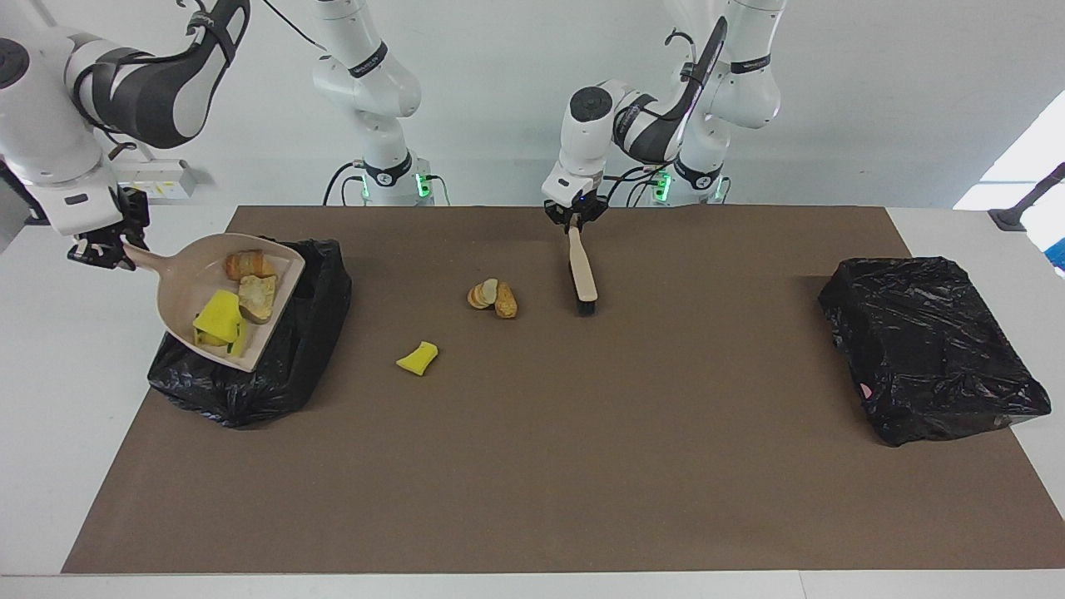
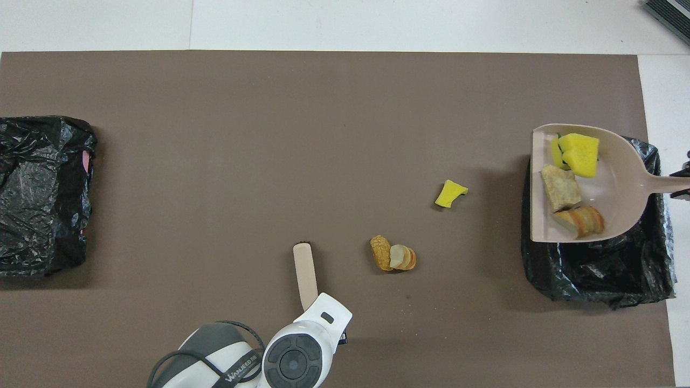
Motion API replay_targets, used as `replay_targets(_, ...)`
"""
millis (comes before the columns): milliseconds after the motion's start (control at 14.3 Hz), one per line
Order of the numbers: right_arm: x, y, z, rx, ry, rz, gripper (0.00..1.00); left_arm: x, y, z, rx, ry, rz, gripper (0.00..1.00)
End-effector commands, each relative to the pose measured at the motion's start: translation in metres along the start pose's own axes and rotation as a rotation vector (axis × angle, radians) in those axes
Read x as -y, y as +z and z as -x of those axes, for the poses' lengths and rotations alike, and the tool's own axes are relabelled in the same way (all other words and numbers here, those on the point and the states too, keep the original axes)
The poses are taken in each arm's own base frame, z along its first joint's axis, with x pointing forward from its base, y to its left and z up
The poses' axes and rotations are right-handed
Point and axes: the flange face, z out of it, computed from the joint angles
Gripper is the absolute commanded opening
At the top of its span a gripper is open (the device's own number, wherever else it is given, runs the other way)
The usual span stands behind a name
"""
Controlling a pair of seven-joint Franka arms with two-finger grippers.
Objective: Sweep and dump trash in bin
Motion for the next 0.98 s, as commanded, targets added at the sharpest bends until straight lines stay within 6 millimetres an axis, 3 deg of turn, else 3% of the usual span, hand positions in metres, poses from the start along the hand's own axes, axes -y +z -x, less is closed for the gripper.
replay_targets(0,0.020,0.002,0.001,0.067,0.002,0.006,0.00,0.003,0.002,-0.005,-0.015,0.033,0.006,1.00)
replay_targets(280,0.038,0.016,-0.004,0.141,0.071,0.022,0.00,0.020,-0.021,-0.046,-0.033,-0.008,0.038,1.00)
replay_targets(491,0.044,0.016,-0.012,0.201,0.042,0.017,0.00,0.047,-0.049,-0.087,-0.054,-0.057,0.066,1.00)
replay_targets(771,0.040,0.007,-0.033,0.290,-0.012,0.028,0.00,0.109,-0.083,-0.139,-0.051,-0.084,0.069,1.00)
replay_targets(911,0.040,0.005,-0.033,0.314,-0.020,0.030,0.00,0.146,-0.098,-0.155,-0.064,-0.093,0.076,1.00)
